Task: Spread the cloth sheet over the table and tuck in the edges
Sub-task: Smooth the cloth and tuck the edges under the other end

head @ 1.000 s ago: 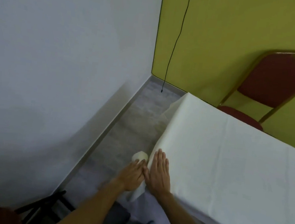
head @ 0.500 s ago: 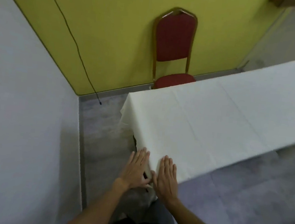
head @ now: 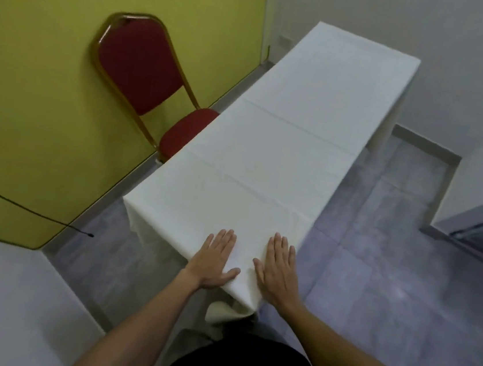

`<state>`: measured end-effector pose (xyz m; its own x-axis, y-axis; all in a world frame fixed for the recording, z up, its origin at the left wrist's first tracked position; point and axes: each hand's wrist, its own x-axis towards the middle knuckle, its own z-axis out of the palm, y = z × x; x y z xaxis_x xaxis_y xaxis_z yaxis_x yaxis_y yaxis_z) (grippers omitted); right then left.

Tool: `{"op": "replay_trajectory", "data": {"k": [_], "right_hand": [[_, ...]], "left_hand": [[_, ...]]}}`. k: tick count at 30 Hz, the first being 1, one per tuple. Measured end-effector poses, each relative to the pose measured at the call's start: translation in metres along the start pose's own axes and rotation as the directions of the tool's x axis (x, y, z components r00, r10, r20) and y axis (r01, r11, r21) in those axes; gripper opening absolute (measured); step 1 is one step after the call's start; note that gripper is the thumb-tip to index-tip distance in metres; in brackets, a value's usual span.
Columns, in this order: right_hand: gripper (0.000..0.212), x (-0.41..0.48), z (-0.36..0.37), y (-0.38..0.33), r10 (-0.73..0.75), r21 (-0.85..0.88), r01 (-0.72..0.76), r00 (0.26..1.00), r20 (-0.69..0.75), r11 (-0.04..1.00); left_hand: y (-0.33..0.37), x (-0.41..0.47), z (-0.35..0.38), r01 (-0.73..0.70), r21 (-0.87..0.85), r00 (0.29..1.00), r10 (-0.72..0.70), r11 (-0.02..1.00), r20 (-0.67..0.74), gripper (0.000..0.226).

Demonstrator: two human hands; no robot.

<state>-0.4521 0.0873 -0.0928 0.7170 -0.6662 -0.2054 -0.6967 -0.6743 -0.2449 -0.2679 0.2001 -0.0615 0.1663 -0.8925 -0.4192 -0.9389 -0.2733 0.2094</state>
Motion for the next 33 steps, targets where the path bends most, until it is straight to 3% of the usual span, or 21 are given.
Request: {"op": "replay_trajectory", "data": {"k": [4,12,22,25,33], "right_hand": [[0.07,0.002,0.003,-0.003,0.097,0.02,-0.096,0.995,-0.023,0.995],[0.059,-0.003,0.028,-0.069,0.362,0.156,-0.349,0.93,-0.063,0.924],[0.071,0.002,0.03,-0.082,0.471,0.082,-0.465,0.879,-0.08,0.882],[0.072,0.004,0.029,-0.087,0.493,0.065,-0.489,0.867,-0.068,0.87],[0.082,0.007,0.026,-0.096,0.506,0.0,-0.507,0.862,-0.031,0.862]], "left_hand": [[-0.009,0.025,-0.012,-0.043,0.05,0.999,0.043,0.998,0.008,0.093],[-0.018,0.05,0.001,-0.219,0.107,0.967,0.23,0.97,-0.108,0.061],[-0.105,0.063,-0.008,-0.494,0.061,0.868,0.496,0.868,-0.027,0.073],[-0.16,0.063,-0.019,-0.477,0.081,0.877,0.479,0.875,-0.018,0.075],[-0.326,0.059,-0.067,-0.251,0.106,0.966,0.256,0.962,-0.033,0.082]]}}
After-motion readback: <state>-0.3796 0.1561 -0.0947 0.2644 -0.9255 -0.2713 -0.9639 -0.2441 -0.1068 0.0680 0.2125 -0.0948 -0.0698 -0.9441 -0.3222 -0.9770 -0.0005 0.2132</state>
